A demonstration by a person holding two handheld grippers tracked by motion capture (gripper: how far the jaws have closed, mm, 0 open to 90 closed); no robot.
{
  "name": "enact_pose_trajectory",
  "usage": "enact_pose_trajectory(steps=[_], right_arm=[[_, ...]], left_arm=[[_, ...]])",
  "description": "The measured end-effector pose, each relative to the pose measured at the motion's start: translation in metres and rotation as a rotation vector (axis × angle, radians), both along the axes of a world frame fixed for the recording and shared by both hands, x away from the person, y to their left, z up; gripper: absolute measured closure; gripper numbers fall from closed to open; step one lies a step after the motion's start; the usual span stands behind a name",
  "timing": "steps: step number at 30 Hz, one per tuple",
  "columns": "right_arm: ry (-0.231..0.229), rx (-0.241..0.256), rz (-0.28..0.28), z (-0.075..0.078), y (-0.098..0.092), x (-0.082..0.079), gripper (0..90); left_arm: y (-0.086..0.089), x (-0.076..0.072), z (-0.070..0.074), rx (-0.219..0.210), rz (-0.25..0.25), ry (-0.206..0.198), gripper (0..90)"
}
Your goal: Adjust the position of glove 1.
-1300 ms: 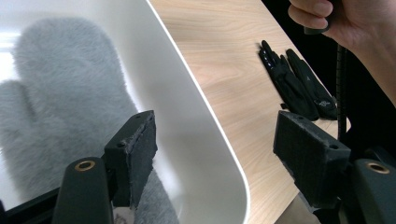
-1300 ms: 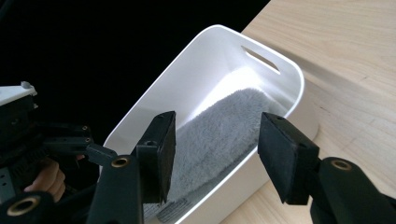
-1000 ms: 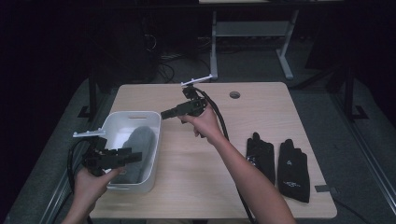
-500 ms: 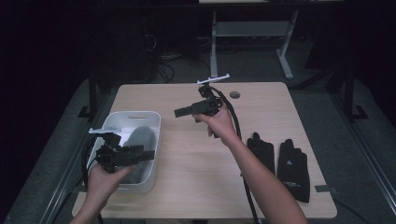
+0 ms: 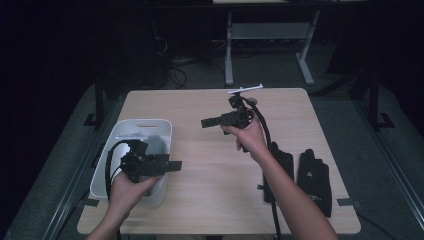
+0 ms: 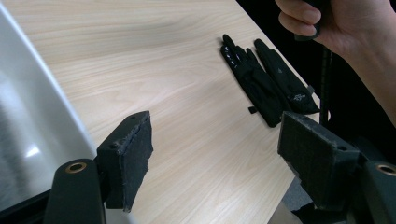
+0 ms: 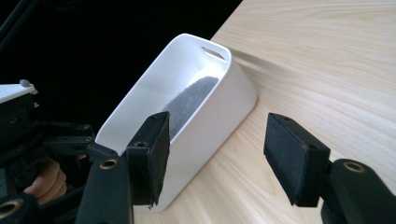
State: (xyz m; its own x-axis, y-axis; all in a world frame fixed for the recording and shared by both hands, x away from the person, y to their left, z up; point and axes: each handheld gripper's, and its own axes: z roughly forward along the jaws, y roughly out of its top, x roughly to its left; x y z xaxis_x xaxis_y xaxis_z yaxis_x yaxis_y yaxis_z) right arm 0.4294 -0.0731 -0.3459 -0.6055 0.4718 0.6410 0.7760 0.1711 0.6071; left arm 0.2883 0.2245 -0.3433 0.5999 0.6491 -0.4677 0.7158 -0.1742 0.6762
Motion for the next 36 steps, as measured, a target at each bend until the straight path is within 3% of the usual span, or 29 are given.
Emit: enact_pose_trajectory(steps=[16,36], right_arm=[[0.019,-0.002,-0.062,-0.009,-0.048,-0.018,39.7],[0.013,-0.025,-0.120,-0.014,-0.092,-0.033,39.7]], left_arm=[[-0.032,-0.002,-0.003,-0.006,-0.057,-0.009,26.0],[-0.066,0.001,-0.010,-0.011,-0.119,-0.013,26.0]])
